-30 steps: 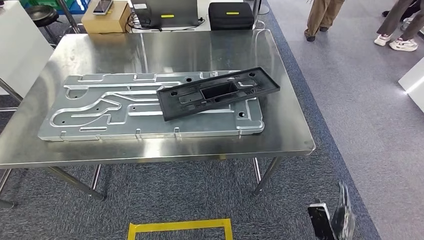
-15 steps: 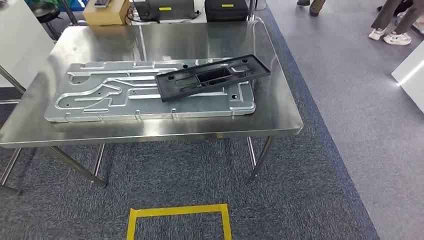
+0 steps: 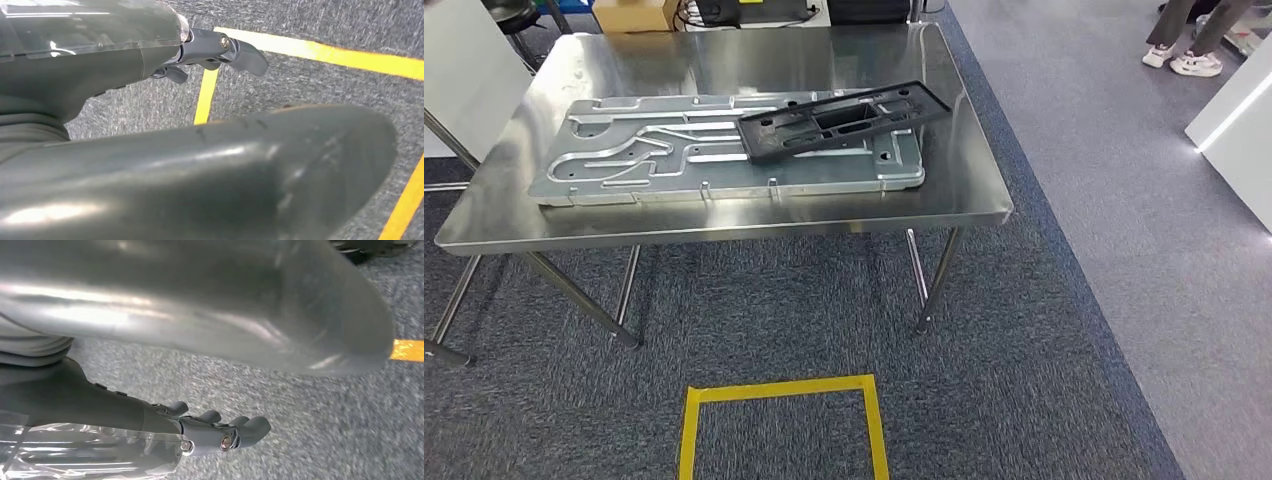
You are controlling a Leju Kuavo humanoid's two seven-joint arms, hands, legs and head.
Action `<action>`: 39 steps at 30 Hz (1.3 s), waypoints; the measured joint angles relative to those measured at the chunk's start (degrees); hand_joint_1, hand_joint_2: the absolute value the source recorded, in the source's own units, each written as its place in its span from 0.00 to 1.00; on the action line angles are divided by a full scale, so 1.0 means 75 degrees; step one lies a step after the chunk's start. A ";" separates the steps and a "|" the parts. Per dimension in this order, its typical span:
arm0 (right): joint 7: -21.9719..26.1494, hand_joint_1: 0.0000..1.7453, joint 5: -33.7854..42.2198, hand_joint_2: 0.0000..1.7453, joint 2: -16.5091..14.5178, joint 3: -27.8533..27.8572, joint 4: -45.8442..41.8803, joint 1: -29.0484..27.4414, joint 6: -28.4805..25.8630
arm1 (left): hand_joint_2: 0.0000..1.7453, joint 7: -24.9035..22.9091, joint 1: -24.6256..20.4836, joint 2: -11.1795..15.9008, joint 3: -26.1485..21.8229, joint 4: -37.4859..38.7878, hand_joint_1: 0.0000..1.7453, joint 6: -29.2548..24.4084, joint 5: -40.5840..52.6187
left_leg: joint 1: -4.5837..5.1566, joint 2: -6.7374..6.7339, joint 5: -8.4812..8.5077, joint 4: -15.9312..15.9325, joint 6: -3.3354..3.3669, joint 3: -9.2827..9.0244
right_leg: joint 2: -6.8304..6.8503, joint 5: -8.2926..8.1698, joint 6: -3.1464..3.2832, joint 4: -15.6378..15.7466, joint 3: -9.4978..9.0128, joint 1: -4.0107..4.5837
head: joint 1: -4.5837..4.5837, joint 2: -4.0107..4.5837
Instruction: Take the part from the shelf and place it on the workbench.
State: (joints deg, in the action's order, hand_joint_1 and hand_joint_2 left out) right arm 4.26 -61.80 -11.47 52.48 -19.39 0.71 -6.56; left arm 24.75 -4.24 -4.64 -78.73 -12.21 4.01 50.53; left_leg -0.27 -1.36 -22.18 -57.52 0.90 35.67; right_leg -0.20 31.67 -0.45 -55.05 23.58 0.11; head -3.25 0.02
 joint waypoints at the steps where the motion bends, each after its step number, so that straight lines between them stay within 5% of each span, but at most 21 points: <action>1: -0.0020 0.00 -0.0002 0.00 0.0001 0.0000 0.0014 0.0006 0.0001 | 0.00 -0.0009 -0.0003 -0.0001 0.0001 0.0000 0.00 0.0004 0.0005 | -0.0001 -0.0008 0.0083 0.0008 -0.0047 0.0027 | -0.0006 0.0001 0.0038 0.0108 0.0002 -0.0002 | 0.0000 0.0000; 3: -0.0066 0.00 -0.0002 0.00 0.0029 0.0000 0.0063 0.0020 0.0018 | 0.00 -0.0030 -0.0005 0.0007 0.0002 0.0001 0.00 0.0004 0.0019 | -0.0026 0.0025 0.0007 -0.0050 -0.0131 0.0116 | 0.0012 -0.0173 0.0131 0.0106 0.0150 -0.0029 | 0.0001 0.0000; 5: -0.0130 0.00 0.0000 0.00 0.0106 0.0000 0.0119 0.0038 0.0068 | 0.00 -0.0060 0.0004 0.0011 0.0004 0.0001 0.00 0.0002 0.0044 | -0.0065 0.0080 -0.0629 -0.0575 -0.0205 0.0321 | 0.0047 -0.0374 0.0212 0.0113 0.0356 -0.0058 | 0.0001 0.0000; 7: -0.0266 0.00 0.0015 0.00 0.0201 0.0004 0.0173 0.0039 0.0154 | 0.00 -0.0084 0.0006 0.0007 0.0004 0.0000 0.00 0.0002 0.0065 | -0.0096 0.0097 -0.1355 -0.1568 -0.0271 0.0542 | 0.0058 -0.0552 0.0226 0.0080 0.0605 -0.0054 | 0.0000 0.0000; 8: -0.0371 0.00 0.0018 0.00 0.0244 0.0006 0.0205 0.0039 0.0208 | 0.00 -0.0090 -0.0001 0.0007 0.0005 0.0000 0.00 0.0002 0.0069 | -0.0109 0.0097 -0.1482 -0.1986 -0.0299 0.0569 | 0.0062 -0.0637 0.0215 0.0043 0.0750 -0.0056 | 0.0001 0.0000; 10: -0.0599 0.00 -0.0007 0.00 0.0330 0.0008 0.0267 0.0043 0.0296 | 0.00 -0.0097 -0.0015 0.0008 0.0009 0.0000 0.00 0.0002 0.0079 | -0.0135 0.0098 -0.1228 -0.2139 -0.0330 0.0310 | 0.0063 -0.0778 0.0179 -0.0062 0.1044 -0.0069 | -0.0001 0.0000; 12: -0.0776 0.00 -0.0077 0.00 0.0413 0.0001 0.0330 0.0051 0.0364 | 0.00 -0.0098 -0.0038 0.0009 0.0017 0.0000 0.00 0.0002 0.0087 | -0.0161 0.0106 -0.0907 -0.1303 -0.0338 -0.0419 | 0.0055 -0.0890 0.0108 -0.0190 0.1309 -0.0091 | -0.0002 0.0001; 14: -0.0868 0.00 -0.0134 0.00 0.0486 -0.0011 0.0389 0.0056 0.0401 | 0.00 -0.0098 -0.0074 0.0008 0.0028 0.0001 0.00 0.0004 0.0102 | -0.0134 0.0147 -0.1014 -0.0209 -0.0278 -0.1151 | 0.0054 -0.1004 0.0004 -0.0278 0.1473 -0.0092 | 0.0000 0.0001; 15: -0.0876 0.00 -0.0148 0.00 0.0509 -0.0015 0.0412 0.0058 0.0406 | 0.00 -0.0098 -0.0086 0.0007 0.0031 0.0001 0.00 0.0005 0.0110 | -0.0110 0.0167 -0.1125 0.0092 -0.0229 -0.1303 | 0.0056 -0.1069 -0.0048 -0.0286 0.1509 -0.0086 | 0.0000 0.0001; 18: -0.0818 0.00 -0.0173 0.00 0.0533 -0.0018 0.0463 0.0051 0.0411 | 0.00 -0.0104 -0.0073 0.0003 0.0033 0.0001 0.00 0.0005 0.0129 | -0.0084 0.0139 -0.1041 0.0241 -0.0016 -0.1236 | 0.0049 -0.1117 -0.0188 -0.0324 0.1589 -0.0102 | 0.0001 0.0001; 20: -0.0765 0.00 -0.0193 0.00 0.0533 -0.0019 0.0483 0.0052 0.0413 | 0.00 -0.0107 -0.0064 0.0001 0.0035 0.0001 0.00 0.0004 0.0137 | -0.0089 0.0089 -0.0892 0.0259 0.0131 -0.1097 | 0.0037 -0.0567 -0.0237 -0.0810 0.1741 -0.0120 | 0.0002 0.0000; 22: -0.0736 0.00 -0.0219 0.00 0.0523 -0.0020 0.0500 0.0054 0.0417 | 0.00 -0.0108 -0.0065 0.0001 0.0036 0.0001 0.00 0.0001 0.0141 | -0.0038 0.0076 -0.0742 0.0241 0.0206 -0.0907 | 0.0033 0.0208 -0.0246 -0.1799 0.1971 -0.0117 | 0.0002 0.0000; 23: -0.0727 0.00 -0.0232 0.00 0.0514 -0.0020 0.0507 0.0054 0.0417 | 0.00 -0.0109 -0.0063 0.0000 0.0036 0.0000 0.00 -0.0001 0.0143 | -0.0006 0.0075 -0.0664 0.0224 0.0220 -0.0799 | 0.0033 0.0413 -0.0242 -0.2255 0.2042 -0.0112 | 0.0001 0.0000; 25: -0.0719 0.00 -0.0249 0.00 0.0500 -0.0020 0.0512 0.0053 0.0412 | 0.00 -0.0109 -0.0063 -0.0001 0.0036 0.0001 0.00 -0.0001 0.0151 | 0.0061 0.0072 -0.0514 0.0162 0.0233 -0.0557 | 0.0032 0.0252 -0.0187 -0.2512 0.1872 -0.0087 | 0.0001 0.0000; 26: -0.0715 0.00 -0.0252 0.00 0.0498 -0.0020 0.0513 0.0055 0.0411 | 0.00 -0.0109 -0.0062 -0.0001 0.0036 0.0001 0.00 -0.0001 0.0156 | 0.0089 0.0073 -0.0449 0.0125 0.0232 -0.0432 | 0.0032 0.0015 -0.0129 -0.2236 0.1597 -0.0057 | 0.0001 0.0000; 28: -0.0705 0.00 -0.0261 0.50 0.0498 -0.0020 0.0512 0.0075 0.0411 | 0.00 -0.0109 -0.0063 -0.0017 0.0036 0.0001 0.00 -0.0001 0.0163 | 0.0131 0.0074 -0.0329 0.0060 0.0216 -0.0238 | 0.0037 -0.0229 0.0052 -0.1100 0.0762 0.0034 | 0.0001 0.0000; 30: -0.0690 0.00 -0.0267 1.00 0.0498 -0.0020 0.0511 0.0098 0.0412 | 0.00 -0.0112 -0.0069 -0.0039 0.0038 0.0002 0.00 -0.0004 0.0165 | 0.0134 0.0060 -0.0204 0.0039 0.0168 -0.0139 | 0.0044 -0.0115 0.0167 -0.0124 0.0167 0.0108 | 0.0001 0.0000; 32: -0.0683 0.00 -0.0271 1.00 0.0497 -0.0020 0.0514 0.0102 0.0423 | 0.00 -0.0123 -0.0073 -0.0043 0.0039 0.0002 0.00 -0.0020 0.0165 | 0.0121 0.0049 -0.0064 0.0065 0.0090 -0.0091 | 0.0045 -0.0126 0.0193 0.0154 0.0108 0.0121 | 0.0002 0.0000; 34: -0.0685 0.00 -0.0273 1.00 0.0503 -0.0020 0.0532 0.0104 0.0446 | 0.00 -0.0143 -0.0064 -0.0040 0.0039 0.0002 0.00 -0.0052 0.0175 | 0.0107 0.0086 -0.0246 -0.0067 0.0001 0.0002 | 0.0073 -0.0310 0.0262 0.0197 0.0237 0.0074 | 0.0001 0.0000; 38: -0.0688 0.00 -0.0275 0.00 0.0600 -0.0020 0.0560 0.0099 0.0471 | 0.00 -0.0181 -0.0035 -0.0042 0.0039 0.0002 0.00 -0.0078 0.0202 | -0.0027 0.0129 -0.1573 -0.1663 -0.0180 0.0341 | 0.0111 -0.0643 0.0309 0.0124 0.0686 0.0023 | -0.0001 0.0000; 39: -0.0686 0.00 -0.0275 0.00 0.0636 -0.0020 0.0573 0.0094 0.0487 | 0.00 -0.0183 -0.0036 -0.0042 0.0039 0.0002 0.00 -0.0079 0.0208 | -0.0060 0.0129 -0.1620 -0.2015 -0.0222 0.0339 | 0.0116 -0.0722 0.0289 0.0069 0.0837 0.0013 | -0.0001 0.0000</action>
State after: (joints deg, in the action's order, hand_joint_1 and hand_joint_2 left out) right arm -0.88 -63.86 -6.70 52.33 -15.09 1.42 -2.90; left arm 23.38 -4.51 -4.96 -78.44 -12.20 3.42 52.09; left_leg -0.72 -0.40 -34.33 -72.64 -0.77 38.22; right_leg 0.67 26.25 1.72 -54.53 29.86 0.20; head -3.25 0.02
